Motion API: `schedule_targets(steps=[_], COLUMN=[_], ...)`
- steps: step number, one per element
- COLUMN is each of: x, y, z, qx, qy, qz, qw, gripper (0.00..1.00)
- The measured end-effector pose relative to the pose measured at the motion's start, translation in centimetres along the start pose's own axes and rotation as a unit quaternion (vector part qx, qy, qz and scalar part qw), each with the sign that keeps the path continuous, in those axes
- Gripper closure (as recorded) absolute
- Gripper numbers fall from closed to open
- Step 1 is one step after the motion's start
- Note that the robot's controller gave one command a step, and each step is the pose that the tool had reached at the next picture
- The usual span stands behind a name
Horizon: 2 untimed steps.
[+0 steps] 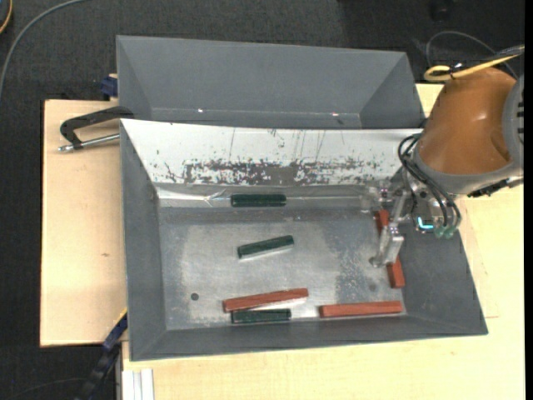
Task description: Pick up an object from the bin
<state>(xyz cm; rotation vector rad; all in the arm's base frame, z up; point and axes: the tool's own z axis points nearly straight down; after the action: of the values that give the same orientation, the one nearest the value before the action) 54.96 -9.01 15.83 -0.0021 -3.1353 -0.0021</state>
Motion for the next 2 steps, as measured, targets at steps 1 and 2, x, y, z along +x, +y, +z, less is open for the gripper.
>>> schedule_targets(steps=[1,2], x=[-1.4,-2.4], y=[8.7,15.6], z=[4.7,8.8], qx=[-0.002,-0.001], qy=[-0.0017,-0.003], qz=[-0.06,0.043], qw=[0.9982,0.9991], gripper=[0.0,0.0])
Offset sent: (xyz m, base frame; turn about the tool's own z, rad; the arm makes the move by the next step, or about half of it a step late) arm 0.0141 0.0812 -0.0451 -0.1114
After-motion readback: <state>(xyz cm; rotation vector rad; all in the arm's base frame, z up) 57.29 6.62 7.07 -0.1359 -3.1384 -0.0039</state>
